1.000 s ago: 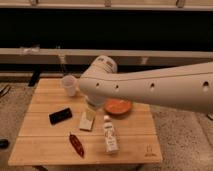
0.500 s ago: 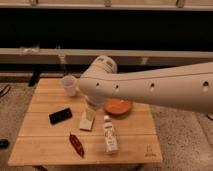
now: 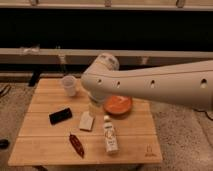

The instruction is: Drag the ceramic bowl in a circle

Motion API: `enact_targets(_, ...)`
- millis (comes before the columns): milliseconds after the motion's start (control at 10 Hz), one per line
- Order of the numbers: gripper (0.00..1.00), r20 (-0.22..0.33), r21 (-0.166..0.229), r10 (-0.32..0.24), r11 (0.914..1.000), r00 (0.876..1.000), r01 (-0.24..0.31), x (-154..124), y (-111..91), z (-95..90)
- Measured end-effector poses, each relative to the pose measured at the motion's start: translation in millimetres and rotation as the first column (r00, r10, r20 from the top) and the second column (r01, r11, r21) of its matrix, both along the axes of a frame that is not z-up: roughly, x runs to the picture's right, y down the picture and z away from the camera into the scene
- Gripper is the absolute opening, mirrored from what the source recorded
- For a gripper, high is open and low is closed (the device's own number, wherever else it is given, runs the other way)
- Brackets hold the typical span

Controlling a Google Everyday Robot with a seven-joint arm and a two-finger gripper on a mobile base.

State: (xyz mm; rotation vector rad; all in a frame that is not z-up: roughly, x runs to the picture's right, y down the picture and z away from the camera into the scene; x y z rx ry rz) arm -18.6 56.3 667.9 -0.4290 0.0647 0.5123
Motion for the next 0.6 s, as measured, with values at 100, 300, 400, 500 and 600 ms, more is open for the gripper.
enact_targets(100, 0.80, -0.027, 0.000, -0.005, 1.0000, 1.000, 0.005, 15.1, -7.0, 20.5)
enact_targets(300, 0.80, -0.071, -0.006, 0.018, 0.9998, 0.997, -0.018, 44.1, -14.3, 54.3)
enact_targets(400, 0.80, -0.082, -0.019, 0.036, 0.9991, 0.996, -0.038, 53.0, -12.7, 70.8)
enact_targets(500, 0.80, -0.092, -0.039, 0.053, 0.9976, 0.994, -0.056, 58.7, -8.5, 89.6)
enact_targets(600, 0.80, -0.094, -0.057, 0.056, 0.9964, 0.994, -0.062, 56.9, -4.1, 101.6)
